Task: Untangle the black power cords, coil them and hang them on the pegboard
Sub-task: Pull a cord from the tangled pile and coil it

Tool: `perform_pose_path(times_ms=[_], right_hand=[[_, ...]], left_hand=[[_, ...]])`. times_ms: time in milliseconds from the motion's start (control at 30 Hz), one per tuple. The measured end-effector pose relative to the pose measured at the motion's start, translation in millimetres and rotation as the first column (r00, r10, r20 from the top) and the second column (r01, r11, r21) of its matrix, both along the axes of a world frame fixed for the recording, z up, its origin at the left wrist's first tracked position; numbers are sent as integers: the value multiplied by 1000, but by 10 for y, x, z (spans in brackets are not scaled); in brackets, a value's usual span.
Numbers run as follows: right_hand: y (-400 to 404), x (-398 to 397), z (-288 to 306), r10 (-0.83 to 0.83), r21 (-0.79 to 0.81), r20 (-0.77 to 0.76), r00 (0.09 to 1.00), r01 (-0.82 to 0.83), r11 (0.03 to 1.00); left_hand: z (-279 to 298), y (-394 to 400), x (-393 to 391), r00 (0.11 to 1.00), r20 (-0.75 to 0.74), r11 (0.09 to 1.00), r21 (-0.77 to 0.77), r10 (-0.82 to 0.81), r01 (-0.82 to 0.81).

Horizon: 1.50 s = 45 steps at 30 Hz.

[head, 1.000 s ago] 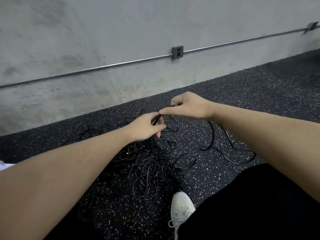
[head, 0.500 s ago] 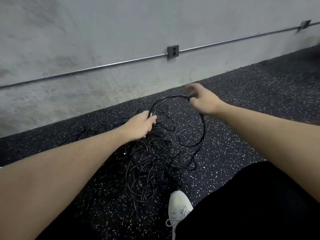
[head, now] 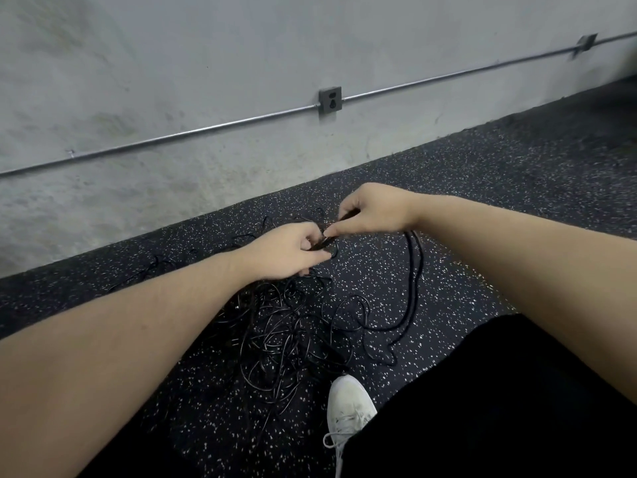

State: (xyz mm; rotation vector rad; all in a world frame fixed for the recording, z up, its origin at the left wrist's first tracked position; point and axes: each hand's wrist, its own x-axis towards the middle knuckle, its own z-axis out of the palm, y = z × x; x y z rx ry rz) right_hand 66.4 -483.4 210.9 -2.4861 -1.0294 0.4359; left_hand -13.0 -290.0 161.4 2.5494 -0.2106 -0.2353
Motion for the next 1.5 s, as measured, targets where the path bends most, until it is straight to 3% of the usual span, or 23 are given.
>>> perform_pose_path(times_ms=[100, 233, 333, 400, 533, 633, 767, 967, 1100, 1200, 1267, 1400, 1500], right_hand=[[-149, -1, 36, -99, 66, -3, 995, 99, 993], [-367, 40, 38, -299, 187, -2, 954, 294, 937], [-494, 128, 30, -465, 103, 233, 854, 454, 885], [-563, 204, -40, -493, -6, 258, 831, 512, 859], [-588, 201, -198, -322, -191, 114, 940, 339, 921], [-464, 76, -165, -179, -163, 30, 983, 181, 970], [-159, -47, -159, 37, -144, 86, 996, -24, 989], [-40, -59, -207, 121, -169, -132, 984, -143, 975], [-146, -115, -65, 87, -34, -160, 983, -93, 995], [-296, -105, -15, -9, 133, -199, 980, 36, 990], [-404, -71, -6, -70, 215, -232, 970, 122, 969], [-607, 17, -37, -167, 244, -229, 959, 223, 944], [-678, 75, -91, -181, 210, -157, 971, 212, 954]], left_hand=[[-93, 53, -28, 997, -65, 997, 71, -35, 40], [-202, 238, -15, 993, -109, 994, 104, 36, -25], [-229, 319, -23, 991, -114, 995, 73, 70, -62], [-221, 293, -26, 990, -116, 995, 63, 79, -72], [-156, 180, 17, 987, -110, 993, 29, 117, -114], [-66, 30, 47, 984, -93, 986, -66, 149, -155], [91, -214, 71, 992, -98, 984, -146, 85, -99], [89, -176, 1, 979, -179, 993, -90, -96, 81], [6, -19, -40, 978, -174, 993, -8, -114, 115], [-97, 88, -48, 985, -149, 992, 75, -91, 103], [-119, 122, -36, 993, -109, 998, 46, -41, 46], [-77, 75, -4, 999, -12, 997, -70, 30, -31], [-21, -14, -33, 998, 67, 999, -33, 12, -10]])
